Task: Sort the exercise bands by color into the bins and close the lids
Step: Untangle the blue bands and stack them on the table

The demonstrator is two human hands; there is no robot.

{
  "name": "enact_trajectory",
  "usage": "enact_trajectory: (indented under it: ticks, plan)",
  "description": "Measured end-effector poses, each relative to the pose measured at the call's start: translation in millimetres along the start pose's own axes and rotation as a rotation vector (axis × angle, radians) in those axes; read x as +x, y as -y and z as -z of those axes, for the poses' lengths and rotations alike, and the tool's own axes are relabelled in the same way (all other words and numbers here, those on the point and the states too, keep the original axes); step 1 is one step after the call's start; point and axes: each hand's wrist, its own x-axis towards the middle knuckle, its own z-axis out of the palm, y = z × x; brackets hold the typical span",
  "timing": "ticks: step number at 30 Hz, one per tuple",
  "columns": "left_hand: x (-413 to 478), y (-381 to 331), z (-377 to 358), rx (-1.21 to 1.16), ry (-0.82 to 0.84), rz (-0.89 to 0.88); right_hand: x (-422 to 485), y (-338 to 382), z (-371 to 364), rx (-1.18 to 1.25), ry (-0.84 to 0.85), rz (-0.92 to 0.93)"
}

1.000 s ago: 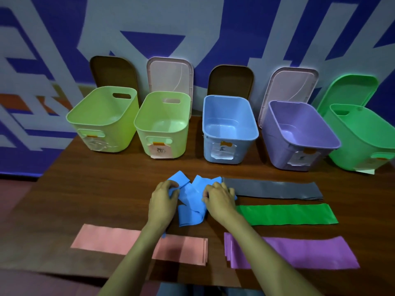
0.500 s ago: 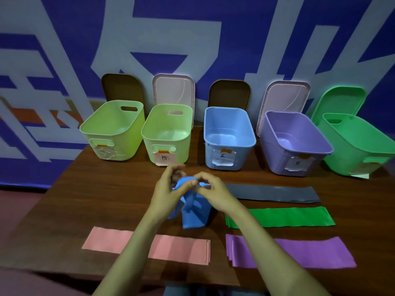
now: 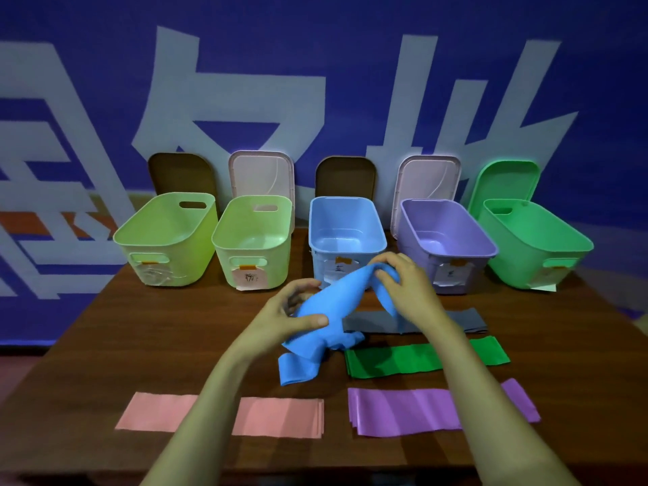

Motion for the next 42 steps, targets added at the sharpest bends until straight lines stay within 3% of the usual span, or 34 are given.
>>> enact_trajectory:
  ticks: [4,10,13,19,29,35,39,42]
  plan:
    - [7.2,-7.3,-8.5,-0.037,-0.058,0.030,-5.1,-8.4,14.5,-0.018,-0.008,-0.076]
    - [22.0,-16.6,-25.1,0.575,-0.064,0.055,-8.1,-12.2,26.8,-0.037,0.039,-0.125]
    - [27.6,-15.2,-38.9,0.672,-0.103,0.039,-9.5,-7.6,28.8,-0.077,0.093,-0.152]
    - [27.1,-7.3,-77.7,0.507,-0.014,-0.061,-16.1,11.0,31.4,-0.166,0.142,-0.078]
    - [23.9,4.8,-91.9,0.250,-0.187,0.015,-9.4,10.1,37.3,-0.341,-0.003,-0.002]
    - [21.9,-17.7,-80.2,0.041,-0.231,-0.139,-5.9,-6.4,30.5,-0.375,0.007,-0.039]
    - [30.9,-35.5,-79.2,-0.227,-0.269,0.022,-9.6,-17.0,19.8,-0.286,0.045,-0.083]
    - [35.9,-42.1,-75.8,-0.277,-0.240,0.095,-10.8,-20.1,16.3,-0.227,0.079,-0.136]
